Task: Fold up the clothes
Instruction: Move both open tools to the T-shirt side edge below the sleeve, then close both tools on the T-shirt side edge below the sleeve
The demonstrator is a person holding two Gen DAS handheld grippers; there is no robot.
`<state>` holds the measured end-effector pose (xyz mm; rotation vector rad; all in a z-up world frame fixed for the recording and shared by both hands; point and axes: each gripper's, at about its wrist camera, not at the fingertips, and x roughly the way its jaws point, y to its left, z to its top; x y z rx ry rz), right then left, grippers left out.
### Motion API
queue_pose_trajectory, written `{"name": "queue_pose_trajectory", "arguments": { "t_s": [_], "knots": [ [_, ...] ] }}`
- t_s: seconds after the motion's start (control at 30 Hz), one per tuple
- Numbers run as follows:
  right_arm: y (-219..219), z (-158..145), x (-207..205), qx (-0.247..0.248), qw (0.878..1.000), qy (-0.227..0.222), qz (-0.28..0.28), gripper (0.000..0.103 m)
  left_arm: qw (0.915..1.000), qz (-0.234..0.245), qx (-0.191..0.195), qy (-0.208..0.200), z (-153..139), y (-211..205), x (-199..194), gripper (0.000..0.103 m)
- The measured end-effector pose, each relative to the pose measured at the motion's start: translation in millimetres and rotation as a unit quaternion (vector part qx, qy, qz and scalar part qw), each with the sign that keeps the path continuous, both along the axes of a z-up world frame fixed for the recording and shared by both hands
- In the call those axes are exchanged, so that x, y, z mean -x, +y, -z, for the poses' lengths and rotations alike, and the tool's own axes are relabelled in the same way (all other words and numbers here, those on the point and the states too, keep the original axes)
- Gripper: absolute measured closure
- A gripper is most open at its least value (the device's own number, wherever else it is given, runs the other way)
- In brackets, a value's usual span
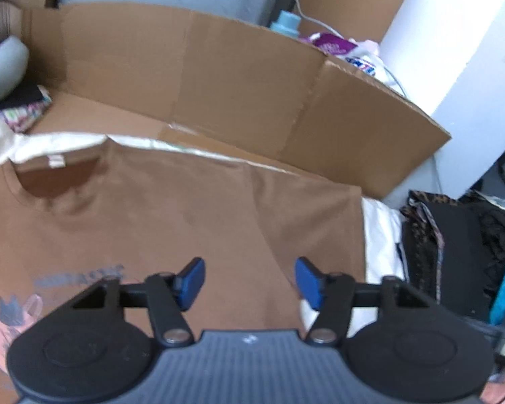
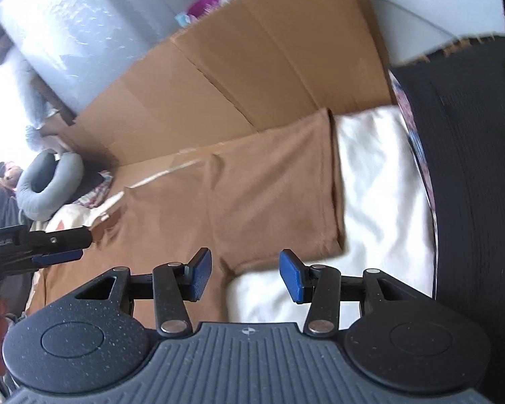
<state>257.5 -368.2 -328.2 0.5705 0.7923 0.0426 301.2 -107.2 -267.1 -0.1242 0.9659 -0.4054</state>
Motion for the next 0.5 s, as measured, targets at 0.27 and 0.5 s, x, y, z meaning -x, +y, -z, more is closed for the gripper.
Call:
{"name": "queue_pose_trajectory", "arguments": {
  "t_s": [0.27, 0.5],
  "knots": [
    [-4.1, 23.5, -2.8, -0.019, 0.998, 0.026, 0.055, 0.051, 0.9997, 0.006, 0.019, 0.012, 24.1, -13.4, 6.7, 0.077],
    [-8.3, 44.9, -17.4, -0.031, 0.993, 0.062, 0.095, 0.051, 0.9990, 0.015, 0.029, 0.032, 52.9, -19.4, 12.2, 0.083]
  ]
}}
